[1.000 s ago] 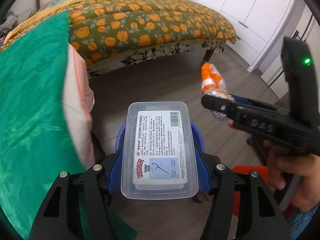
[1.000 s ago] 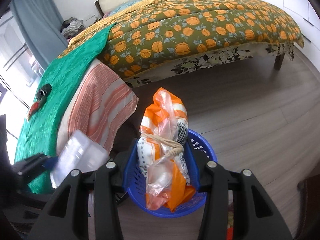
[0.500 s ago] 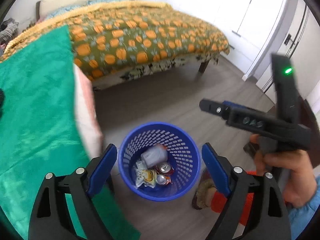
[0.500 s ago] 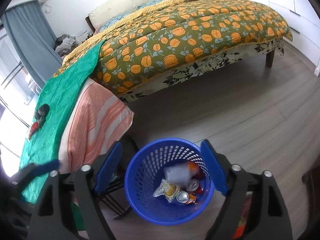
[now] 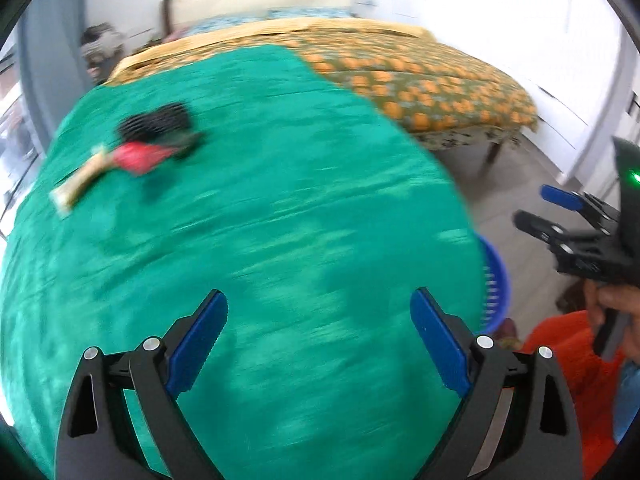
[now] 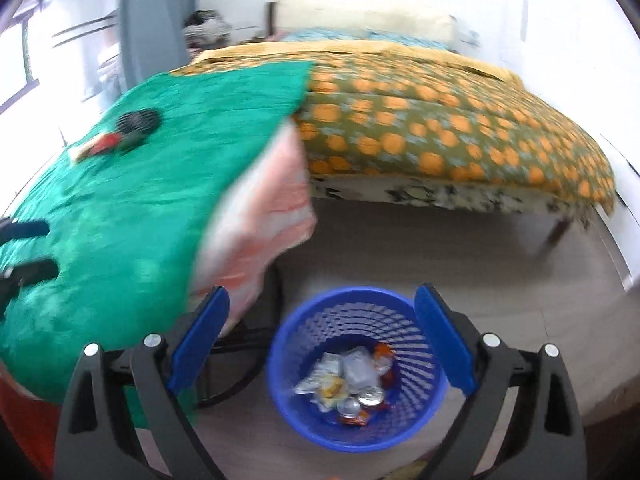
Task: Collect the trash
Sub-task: 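Return both tools to the bed toward the red wrapper and dark green packet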
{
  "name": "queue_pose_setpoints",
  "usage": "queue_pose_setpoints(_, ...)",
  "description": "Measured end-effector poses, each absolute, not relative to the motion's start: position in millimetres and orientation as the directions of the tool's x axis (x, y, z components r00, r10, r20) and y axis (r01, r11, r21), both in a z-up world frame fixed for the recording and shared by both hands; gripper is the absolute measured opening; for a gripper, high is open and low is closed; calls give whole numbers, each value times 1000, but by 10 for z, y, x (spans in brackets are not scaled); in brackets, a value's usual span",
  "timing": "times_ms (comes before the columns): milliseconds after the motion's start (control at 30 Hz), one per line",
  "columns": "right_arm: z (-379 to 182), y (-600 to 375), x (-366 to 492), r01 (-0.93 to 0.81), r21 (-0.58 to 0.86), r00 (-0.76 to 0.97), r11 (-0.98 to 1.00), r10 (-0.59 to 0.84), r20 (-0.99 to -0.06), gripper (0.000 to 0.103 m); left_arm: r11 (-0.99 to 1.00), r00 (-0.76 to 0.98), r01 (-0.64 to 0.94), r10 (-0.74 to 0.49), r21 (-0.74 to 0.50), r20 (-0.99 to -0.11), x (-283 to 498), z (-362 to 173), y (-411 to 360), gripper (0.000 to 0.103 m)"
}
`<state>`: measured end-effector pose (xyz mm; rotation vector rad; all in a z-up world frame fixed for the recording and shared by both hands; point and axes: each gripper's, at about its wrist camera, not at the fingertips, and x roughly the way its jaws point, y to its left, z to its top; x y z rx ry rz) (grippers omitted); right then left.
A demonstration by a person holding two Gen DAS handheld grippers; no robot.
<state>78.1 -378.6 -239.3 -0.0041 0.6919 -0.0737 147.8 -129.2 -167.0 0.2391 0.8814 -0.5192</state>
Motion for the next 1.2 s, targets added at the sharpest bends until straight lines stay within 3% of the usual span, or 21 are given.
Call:
queue_pose_setpoints(367,-2377,-2134,1209,-260,25,692,965,205,-692,91,932,591,354,-163,73,-790,2096,-1652,71,92)
queue_pose_setpoints(567,-2342,-1911,1613,-291,10,662,957,209,-720,91,965,583,255,-104,60,-806,2490,-1754,597,92)
queue_pose_setpoints(867,-2167,-2087,2712,-162,-17,683,987,100,-724,91,970,560,242,-130,11,-818,2653,-1865,765,98)
queue_pose_setpoints(1100,-2178,-1610,3535,-290,-23,639,957,176,-749,90,970,558,242,-139,0,-818,2630,-1863,780,98)
queue_pose_setpoints(1200,-2264,-1385,3734,-339,-38,595,940,183,-783,81,970,557,242,-139,0,-819,2636,-1867,775,98)
